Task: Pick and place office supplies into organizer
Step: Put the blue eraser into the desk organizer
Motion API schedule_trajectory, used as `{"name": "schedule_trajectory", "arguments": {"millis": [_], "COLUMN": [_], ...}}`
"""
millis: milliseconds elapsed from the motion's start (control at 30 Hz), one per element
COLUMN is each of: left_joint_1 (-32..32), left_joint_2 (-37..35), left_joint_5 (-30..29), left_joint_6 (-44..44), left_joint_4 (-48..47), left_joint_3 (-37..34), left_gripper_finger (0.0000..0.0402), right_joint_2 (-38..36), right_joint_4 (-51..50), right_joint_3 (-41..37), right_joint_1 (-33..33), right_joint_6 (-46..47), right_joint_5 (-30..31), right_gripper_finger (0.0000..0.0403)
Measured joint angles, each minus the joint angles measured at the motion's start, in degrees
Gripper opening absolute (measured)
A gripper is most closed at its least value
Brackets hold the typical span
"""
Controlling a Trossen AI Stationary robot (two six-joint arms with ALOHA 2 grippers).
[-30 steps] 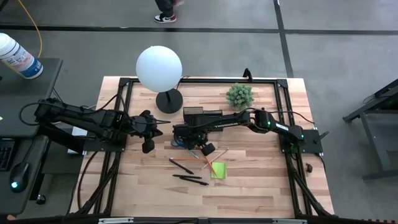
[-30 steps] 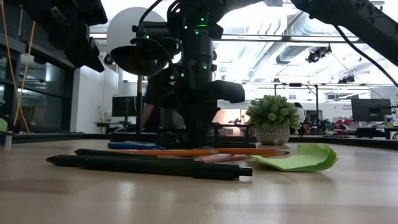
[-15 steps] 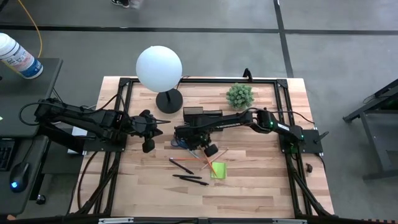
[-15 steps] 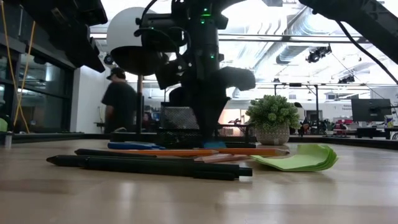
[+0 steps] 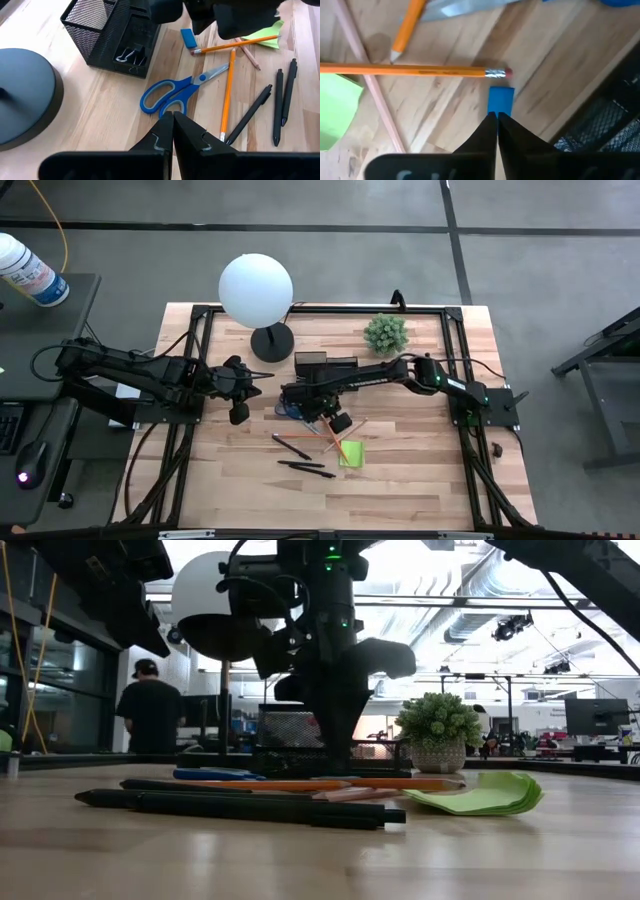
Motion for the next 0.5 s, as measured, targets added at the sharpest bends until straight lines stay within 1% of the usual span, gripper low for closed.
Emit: {"name": "schedule_trajectory", "arguments": {"millis": [100, 367, 500], "left_joint_1": [0.0, 0.0, 0.0], "left_joint_2": [0.0, 0.0, 0.0], "left_joint_5": [0.0, 0.0, 0.0], "left_joint_6": [0.0, 0.0, 0.0], "left_joint_4": [0.0, 0.0, 0.0], "left_joint_3": [0.0, 0.0, 0.0], "left_gripper_finger": [0.0001, 0.0001, 0.0001], "right_joint_2": [0.0, 0.0, 0.3], "right_joint_4": [0.0, 1.0, 1.8], "right_joint_3": [0.0, 0.0, 0.0], "right_joint_1": [-0.4, -1.8, -1.9], "right_joint_6": [0.0, 0.0, 0.0], "right_joint_5": [-0.7, -1.6, -1.6], "right_gripper_finger": [0.0032, 0.0130, 0.0161]}}
